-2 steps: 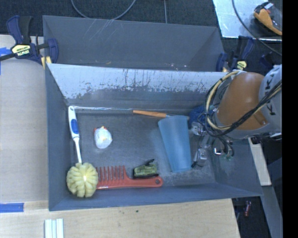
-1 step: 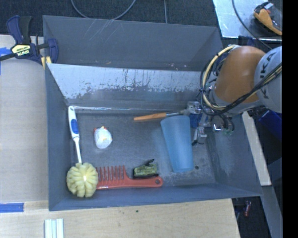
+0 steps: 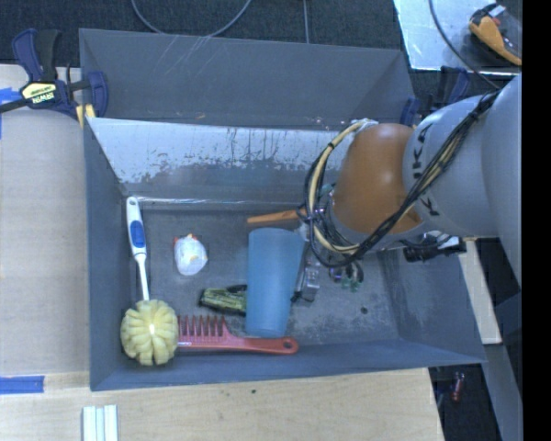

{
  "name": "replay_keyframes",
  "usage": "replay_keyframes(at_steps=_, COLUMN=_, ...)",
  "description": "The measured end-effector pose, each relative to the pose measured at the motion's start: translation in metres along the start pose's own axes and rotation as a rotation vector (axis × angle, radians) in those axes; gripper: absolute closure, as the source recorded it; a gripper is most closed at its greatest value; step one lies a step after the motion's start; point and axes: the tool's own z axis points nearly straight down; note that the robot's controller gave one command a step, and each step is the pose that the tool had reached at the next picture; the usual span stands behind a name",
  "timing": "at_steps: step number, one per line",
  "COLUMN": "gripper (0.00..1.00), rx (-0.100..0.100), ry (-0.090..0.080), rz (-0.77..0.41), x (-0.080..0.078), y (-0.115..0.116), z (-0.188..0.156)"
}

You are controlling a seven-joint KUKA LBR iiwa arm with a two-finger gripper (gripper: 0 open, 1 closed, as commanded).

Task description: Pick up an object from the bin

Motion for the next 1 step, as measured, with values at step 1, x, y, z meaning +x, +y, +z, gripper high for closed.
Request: replay_keyframes(at_steps=1, gripper=1.00, rx=0.004, ry=-0.002, rz=-0.181, x=-0.0647, y=-0.0639, z=-0.1751)
